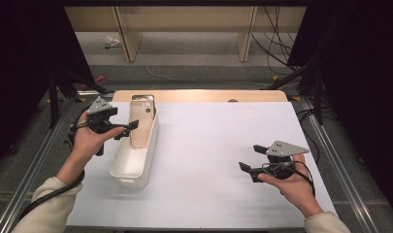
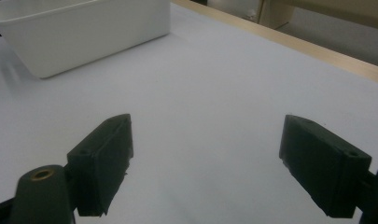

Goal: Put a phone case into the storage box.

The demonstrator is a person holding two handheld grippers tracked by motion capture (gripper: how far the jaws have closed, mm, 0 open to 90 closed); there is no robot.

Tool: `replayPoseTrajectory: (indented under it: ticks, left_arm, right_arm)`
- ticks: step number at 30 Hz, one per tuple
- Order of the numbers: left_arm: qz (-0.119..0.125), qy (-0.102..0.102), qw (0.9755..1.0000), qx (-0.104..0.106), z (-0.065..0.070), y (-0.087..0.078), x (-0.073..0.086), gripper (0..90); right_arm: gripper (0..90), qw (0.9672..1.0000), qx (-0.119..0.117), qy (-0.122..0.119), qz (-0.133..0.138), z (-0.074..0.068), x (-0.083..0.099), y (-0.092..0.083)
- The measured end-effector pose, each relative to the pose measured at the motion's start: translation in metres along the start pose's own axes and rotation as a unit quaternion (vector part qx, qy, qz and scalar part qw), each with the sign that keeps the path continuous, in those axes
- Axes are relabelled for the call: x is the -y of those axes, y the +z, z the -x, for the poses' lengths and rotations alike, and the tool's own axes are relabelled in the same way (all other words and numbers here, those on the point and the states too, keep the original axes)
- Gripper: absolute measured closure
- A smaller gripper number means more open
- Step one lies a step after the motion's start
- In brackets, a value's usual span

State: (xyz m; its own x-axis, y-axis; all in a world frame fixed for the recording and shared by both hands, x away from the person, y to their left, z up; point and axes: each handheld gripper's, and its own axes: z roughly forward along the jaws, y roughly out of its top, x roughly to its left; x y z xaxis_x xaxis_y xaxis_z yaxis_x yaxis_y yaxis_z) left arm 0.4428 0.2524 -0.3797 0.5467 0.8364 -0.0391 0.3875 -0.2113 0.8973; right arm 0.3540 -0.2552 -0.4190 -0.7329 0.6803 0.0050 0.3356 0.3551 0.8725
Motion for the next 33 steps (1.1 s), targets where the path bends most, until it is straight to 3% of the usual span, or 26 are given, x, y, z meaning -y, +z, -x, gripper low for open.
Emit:
replayPoseTrajectory:
  ticks: [12,15,22,33]
  left_arm:
    - [0.017,-0.001,0.9996,0.020,0.017,-0.015,0.009,1.3]
    - [0.014,0.006,0.9997,0.021,0.022,-0.017,0.013,0.8]
    - [0.020,-0.003,0.9992,0.035,0.029,-0.021,0.018,0.3]
    - [0.023,0.003,0.9988,0.044,0.041,-0.028,0.024,0.0]
  right_arm:
    - [18.2,1.0000,0.000,-0.001,0.001,0.000,0.000,-0.001]
    - [18.2,1.0000,0.000,-0.001,0.001,0.000,0.000,0.000]
    - [18.1,1.0000,0.000,-0.001,0.001,0.000,0.000,-0.001]
    - [18.1,1.0000,-0.001,-0.001,0.002,0.000,0.000,-0.001]
